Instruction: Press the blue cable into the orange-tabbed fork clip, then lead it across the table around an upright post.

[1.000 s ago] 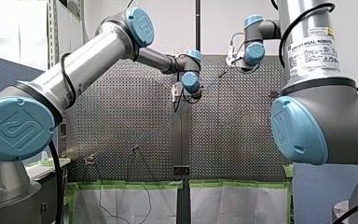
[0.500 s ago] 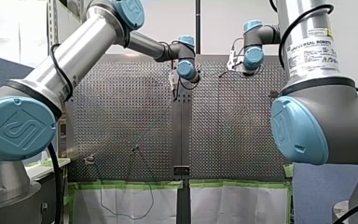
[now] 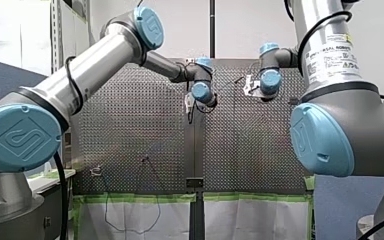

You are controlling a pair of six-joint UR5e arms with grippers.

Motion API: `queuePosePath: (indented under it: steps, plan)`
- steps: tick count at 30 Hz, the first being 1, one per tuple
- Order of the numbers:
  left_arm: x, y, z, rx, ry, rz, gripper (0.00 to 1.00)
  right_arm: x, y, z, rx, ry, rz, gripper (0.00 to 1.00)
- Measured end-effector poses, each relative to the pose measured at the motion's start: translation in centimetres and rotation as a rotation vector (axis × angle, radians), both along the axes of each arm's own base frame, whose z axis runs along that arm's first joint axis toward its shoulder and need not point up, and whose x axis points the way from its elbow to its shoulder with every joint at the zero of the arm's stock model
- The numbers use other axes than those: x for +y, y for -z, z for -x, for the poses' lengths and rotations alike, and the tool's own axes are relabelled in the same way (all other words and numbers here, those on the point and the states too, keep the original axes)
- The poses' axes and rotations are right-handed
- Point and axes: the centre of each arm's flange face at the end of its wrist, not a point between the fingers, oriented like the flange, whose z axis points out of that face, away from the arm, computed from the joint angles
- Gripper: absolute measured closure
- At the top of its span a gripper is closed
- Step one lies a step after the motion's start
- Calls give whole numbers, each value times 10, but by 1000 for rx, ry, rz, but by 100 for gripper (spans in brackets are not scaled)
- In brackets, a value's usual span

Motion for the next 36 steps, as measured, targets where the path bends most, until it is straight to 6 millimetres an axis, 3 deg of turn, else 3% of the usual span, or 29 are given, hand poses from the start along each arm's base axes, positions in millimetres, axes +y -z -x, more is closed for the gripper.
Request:
queuePosePath:
  steps: [1,2,19,27,36]
  plan:
    - [1,2,-1,4,-6,2,4,0,5,0,-2,3,-2,100]
    - [1,4,-1,8,-12,3,2,1,11,1,-4,6,-6,100]
    - [11,7,-4,6,-94,-22,4,-11,106,-1,33,56,-48,100]
    - [15,7,-7,3,-108,-37,4,3,183,11,97,80,-124,100]
    - [23,6,-11,7,-147,-32,7,36,264,21,145,111,-209,100]
